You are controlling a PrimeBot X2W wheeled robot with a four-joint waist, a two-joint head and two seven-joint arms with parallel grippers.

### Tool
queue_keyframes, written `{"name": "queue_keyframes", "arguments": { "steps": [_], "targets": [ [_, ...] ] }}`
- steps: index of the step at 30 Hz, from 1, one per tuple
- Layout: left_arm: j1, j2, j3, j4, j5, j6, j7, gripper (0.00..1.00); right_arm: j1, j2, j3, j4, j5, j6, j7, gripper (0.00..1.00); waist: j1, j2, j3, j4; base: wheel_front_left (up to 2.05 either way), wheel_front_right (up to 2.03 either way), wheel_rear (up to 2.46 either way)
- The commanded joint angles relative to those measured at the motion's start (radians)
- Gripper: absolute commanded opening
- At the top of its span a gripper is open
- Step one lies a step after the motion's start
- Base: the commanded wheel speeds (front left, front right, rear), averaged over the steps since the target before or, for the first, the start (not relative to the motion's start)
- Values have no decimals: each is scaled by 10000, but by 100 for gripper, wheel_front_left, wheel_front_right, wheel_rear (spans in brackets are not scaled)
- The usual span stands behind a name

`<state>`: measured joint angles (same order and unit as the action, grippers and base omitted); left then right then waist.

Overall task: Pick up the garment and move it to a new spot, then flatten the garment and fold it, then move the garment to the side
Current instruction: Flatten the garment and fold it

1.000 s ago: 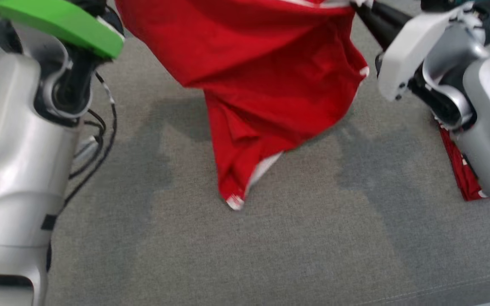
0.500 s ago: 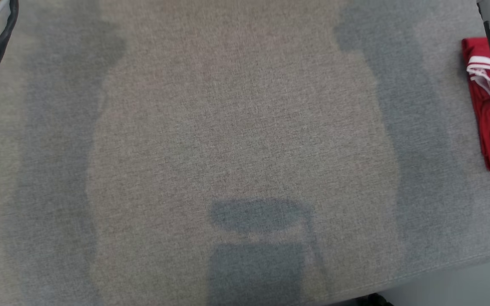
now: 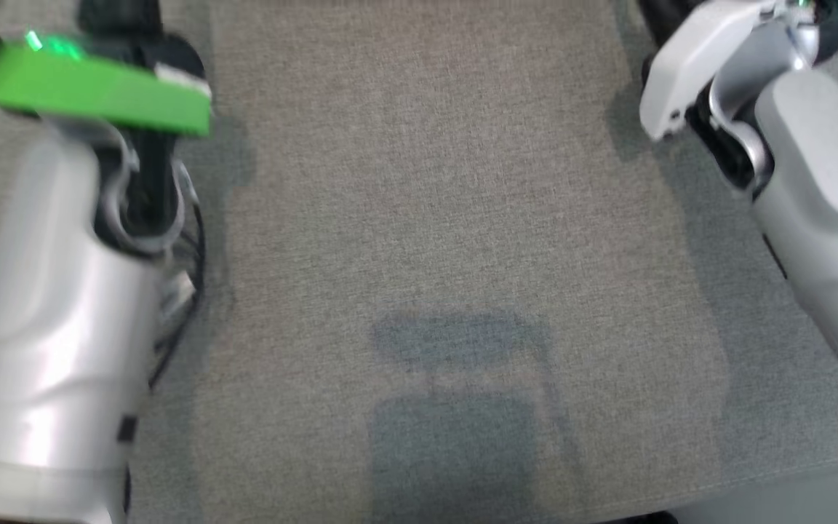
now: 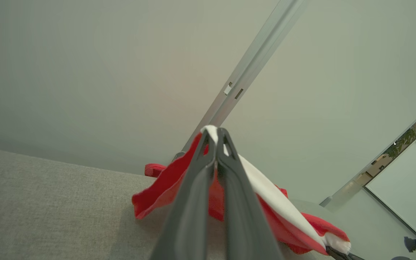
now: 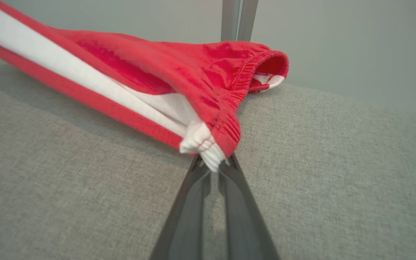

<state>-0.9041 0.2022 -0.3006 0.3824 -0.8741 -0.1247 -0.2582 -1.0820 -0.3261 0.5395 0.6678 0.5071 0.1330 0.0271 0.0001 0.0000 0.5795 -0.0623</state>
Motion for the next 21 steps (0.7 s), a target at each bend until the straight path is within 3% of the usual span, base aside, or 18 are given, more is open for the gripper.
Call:
{"name": "queue_keyframes", "arguments": {
  "steps": [1,12,21],
  "targets": [
    [675,-13,22,-197,-76,-44,-95,0,501,-295,67,-173,240,-44,217,0,-1,0,-1123,285,0,0,0],
    [4399,-110,-1022,-988,-841,-59,127,0,4002,-947,178,-1282,1366,-38,2299,0,-1,0,-3679,556,0,0,0],
    [6634,202,-1570,-1408,-1672,99,1215,0,6393,-872,-269,-1784,1107,-36,3214,0,-1,0,-4965,777,0,0,0]
  ]
}}
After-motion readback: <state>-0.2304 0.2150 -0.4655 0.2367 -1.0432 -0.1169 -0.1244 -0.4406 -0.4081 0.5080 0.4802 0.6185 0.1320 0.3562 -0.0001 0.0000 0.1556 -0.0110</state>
